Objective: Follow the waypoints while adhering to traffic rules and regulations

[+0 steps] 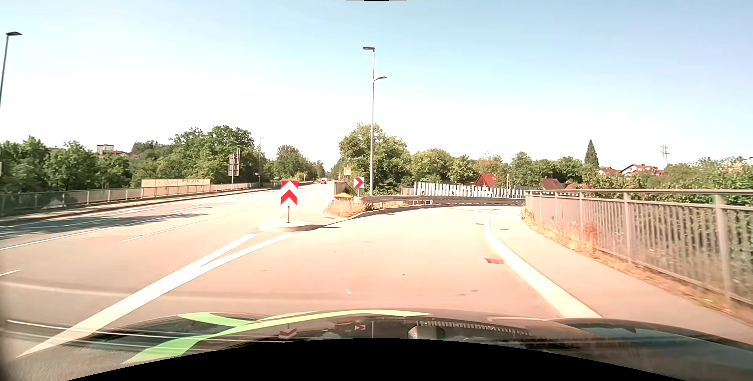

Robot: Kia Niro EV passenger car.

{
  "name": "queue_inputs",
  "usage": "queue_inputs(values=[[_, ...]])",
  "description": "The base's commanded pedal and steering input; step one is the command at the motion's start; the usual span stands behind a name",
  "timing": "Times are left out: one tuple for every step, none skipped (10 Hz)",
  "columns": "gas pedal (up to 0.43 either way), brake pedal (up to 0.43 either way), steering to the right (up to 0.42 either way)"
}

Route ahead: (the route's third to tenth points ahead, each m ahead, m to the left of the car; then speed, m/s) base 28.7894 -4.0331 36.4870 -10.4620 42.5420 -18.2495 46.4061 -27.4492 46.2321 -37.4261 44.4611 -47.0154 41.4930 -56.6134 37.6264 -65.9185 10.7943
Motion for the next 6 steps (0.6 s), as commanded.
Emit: queue_inputs(values=[[0.098,0.0,0.06],[0.098,0.0,0.063],[0.098,0.0,0.065],[0.087,0.0,0.066],[0.087,0.0,0.067],[0.079,0.0,0.067]])
